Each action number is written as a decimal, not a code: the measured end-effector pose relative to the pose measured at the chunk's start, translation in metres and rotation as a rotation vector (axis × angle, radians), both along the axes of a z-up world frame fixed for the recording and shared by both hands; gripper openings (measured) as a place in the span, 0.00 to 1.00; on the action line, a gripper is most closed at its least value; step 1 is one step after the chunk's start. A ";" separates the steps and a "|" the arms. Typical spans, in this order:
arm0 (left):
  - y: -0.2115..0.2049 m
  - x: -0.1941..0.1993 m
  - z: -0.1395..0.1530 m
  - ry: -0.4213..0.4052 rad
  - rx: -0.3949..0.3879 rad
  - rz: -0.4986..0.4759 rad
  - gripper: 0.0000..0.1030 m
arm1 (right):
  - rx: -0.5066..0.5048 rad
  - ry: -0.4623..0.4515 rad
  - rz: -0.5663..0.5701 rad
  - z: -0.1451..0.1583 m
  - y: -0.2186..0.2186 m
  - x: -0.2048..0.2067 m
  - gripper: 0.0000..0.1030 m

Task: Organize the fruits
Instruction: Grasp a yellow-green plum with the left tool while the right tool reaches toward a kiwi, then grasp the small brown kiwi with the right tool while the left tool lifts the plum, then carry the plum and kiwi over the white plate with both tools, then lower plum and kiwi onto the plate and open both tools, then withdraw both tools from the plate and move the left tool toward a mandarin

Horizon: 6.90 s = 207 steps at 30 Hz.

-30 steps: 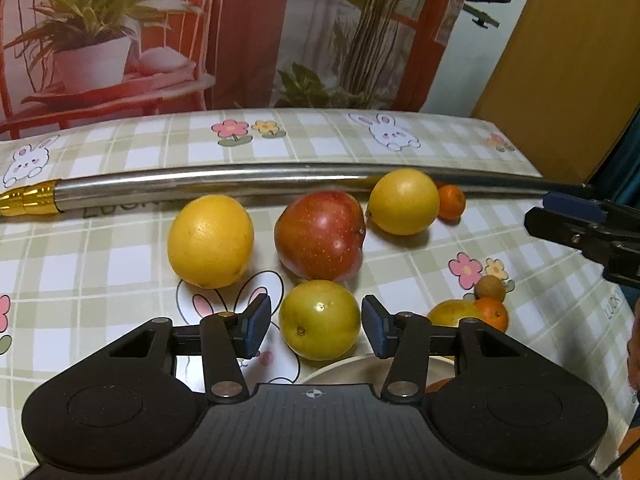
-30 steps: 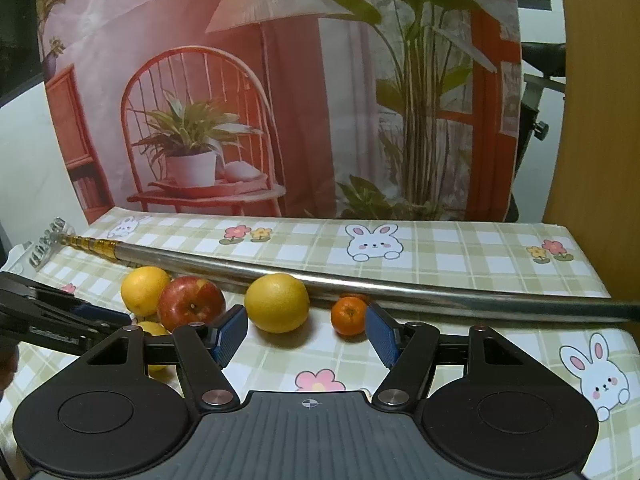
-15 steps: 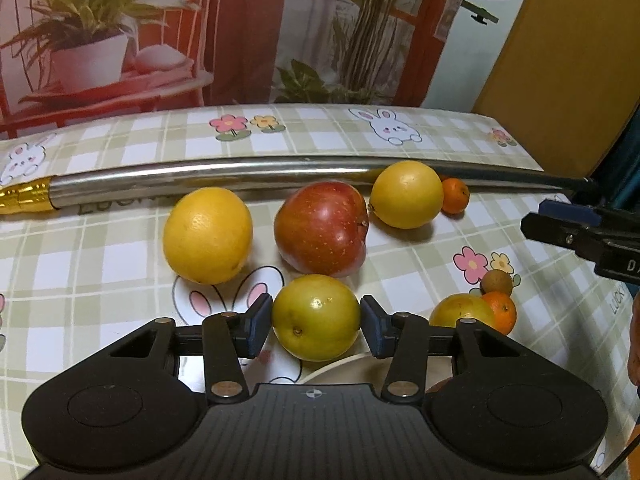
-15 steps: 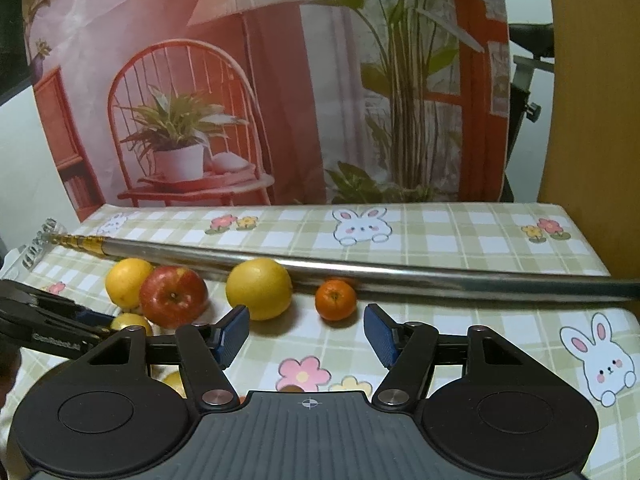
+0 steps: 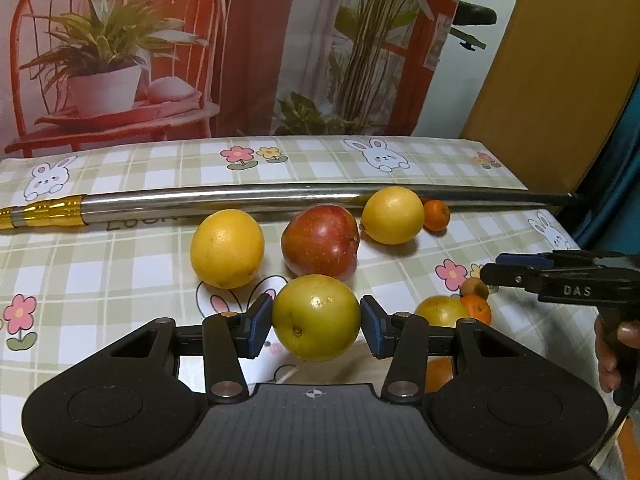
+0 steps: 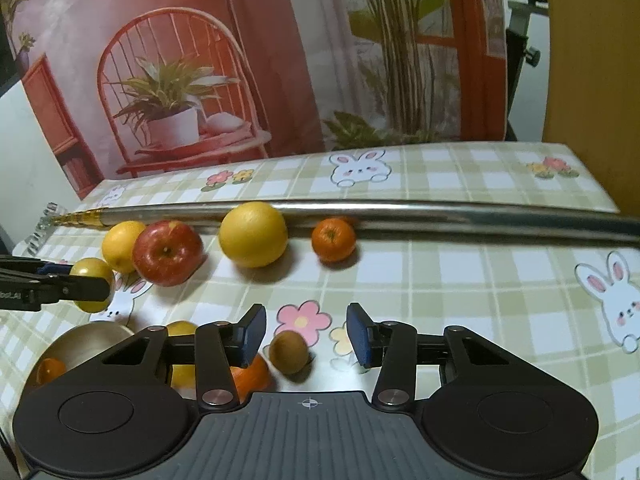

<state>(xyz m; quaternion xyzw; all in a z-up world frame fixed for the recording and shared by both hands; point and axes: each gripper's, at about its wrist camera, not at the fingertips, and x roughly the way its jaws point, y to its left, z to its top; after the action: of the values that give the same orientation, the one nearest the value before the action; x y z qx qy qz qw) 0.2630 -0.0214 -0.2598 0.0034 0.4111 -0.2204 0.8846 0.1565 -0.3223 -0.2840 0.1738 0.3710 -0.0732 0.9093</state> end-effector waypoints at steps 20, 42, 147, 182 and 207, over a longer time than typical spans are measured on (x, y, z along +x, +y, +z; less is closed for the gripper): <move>0.016 -0.026 0.005 -0.020 -0.002 -0.008 0.49 | 0.153 0.047 -0.048 -0.023 -0.006 0.006 0.29; 0.014 -0.035 0.001 -0.005 0.003 -0.018 0.49 | 0.197 0.032 -0.076 -0.024 -0.005 0.002 0.21; 0.019 -0.151 -0.019 -0.004 0.056 0.063 0.50 | -0.078 0.083 0.237 0.015 0.173 -0.082 0.22; 0.029 -0.157 -0.004 -0.084 0.019 0.110 0.72 | -0.078 0.012 0.064 0.040 0.136 -0.095 1.00; 0.001 -0.085 0.069 -0.161 -0.089 0.014 0.85 | -0.128 -0.182 -0.058 0.101 0.038 -0.079 1.00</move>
<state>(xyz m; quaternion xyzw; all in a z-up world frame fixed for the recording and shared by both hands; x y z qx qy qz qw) 0.1783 -0.0205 -0.1911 -0.0212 0.3286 -0.2312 0.9155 0.0771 -0.2846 -0.1832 0.1318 0.2761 -0.1067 0.9460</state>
